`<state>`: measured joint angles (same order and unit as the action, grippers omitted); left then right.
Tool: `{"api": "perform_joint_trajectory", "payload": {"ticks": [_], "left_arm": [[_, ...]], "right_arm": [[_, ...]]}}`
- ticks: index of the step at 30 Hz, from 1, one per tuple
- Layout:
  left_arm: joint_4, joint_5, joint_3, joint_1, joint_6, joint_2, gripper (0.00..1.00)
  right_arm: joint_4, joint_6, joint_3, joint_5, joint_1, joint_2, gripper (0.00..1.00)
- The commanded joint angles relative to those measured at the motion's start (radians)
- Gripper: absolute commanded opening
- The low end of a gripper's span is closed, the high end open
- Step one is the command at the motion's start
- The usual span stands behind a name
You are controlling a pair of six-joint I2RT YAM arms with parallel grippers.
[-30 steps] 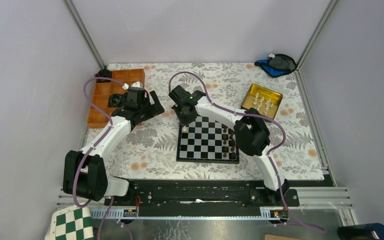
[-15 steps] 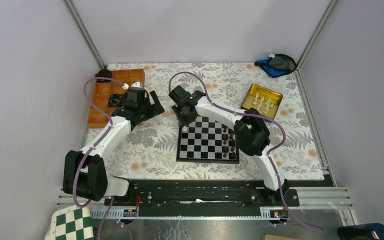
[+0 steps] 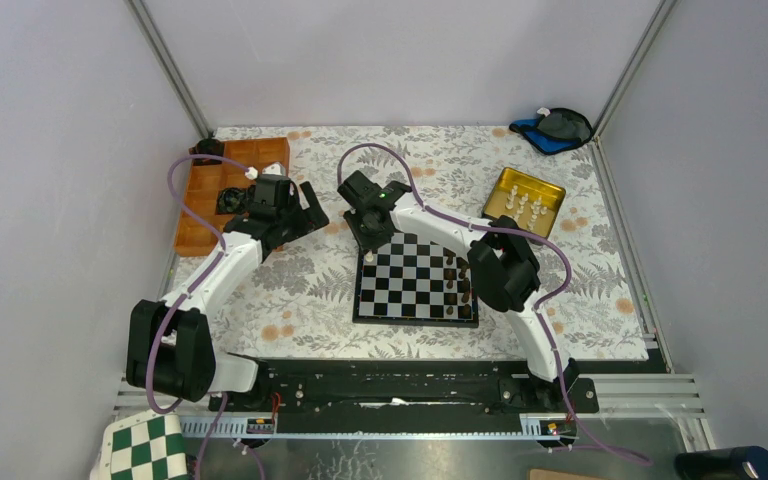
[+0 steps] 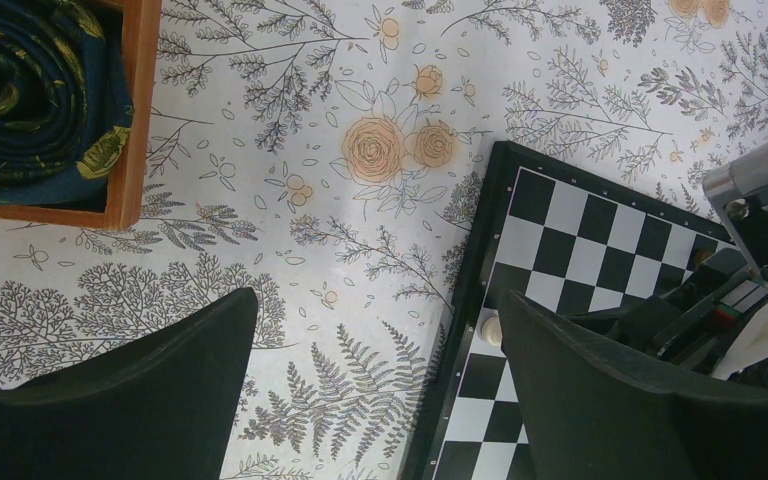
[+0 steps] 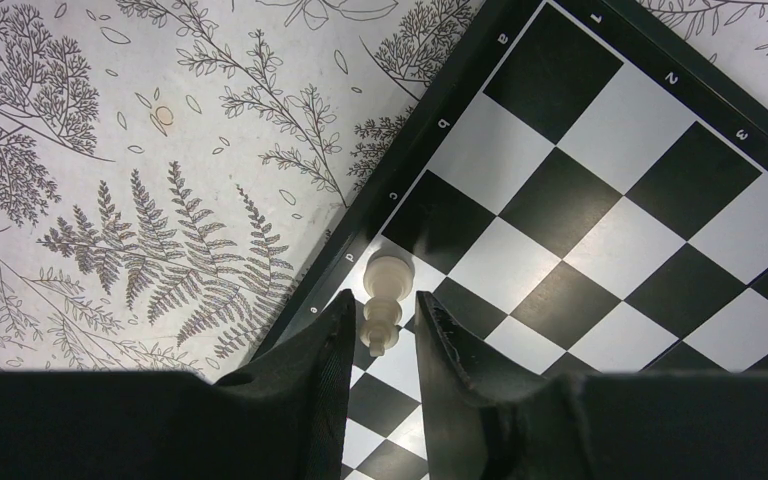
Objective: Set up the chess pieces on the board
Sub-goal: Place the chess piece on the chessboard.
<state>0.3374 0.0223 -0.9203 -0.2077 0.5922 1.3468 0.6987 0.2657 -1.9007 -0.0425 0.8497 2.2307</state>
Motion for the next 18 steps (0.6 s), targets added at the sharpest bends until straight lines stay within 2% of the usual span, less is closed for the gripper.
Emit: {"api": "perform_joint_trajectory", "payload": {"ticks": [1,10,15,18], "left_arm": [[-0.007,-0.018,-0.029,0.005,-0.014,0.000,0.99],[0.010,-0.015,-0.060,0.026,-0.017,-0.013,0.99],[0.012,-0.017,-0.067,0.043,-0.005,-0.034,0.99],[0.014,-0.013,-0.075,0.046,0.001,-0.047,0.99]], "right_arm": [[0.021,-0.018,-0.046,-0.006,-0.009,-0.028,0.36],[0.069,-0.039,-0.126,-0.040,-0.009,-0.045,0.42],[0.076,-0.036,-0.139,-0.076,-0.018,-0.092,0.50],[0.040,-0.011,-0.098,-0.083,-0.044,-0.155,0.59]]}}
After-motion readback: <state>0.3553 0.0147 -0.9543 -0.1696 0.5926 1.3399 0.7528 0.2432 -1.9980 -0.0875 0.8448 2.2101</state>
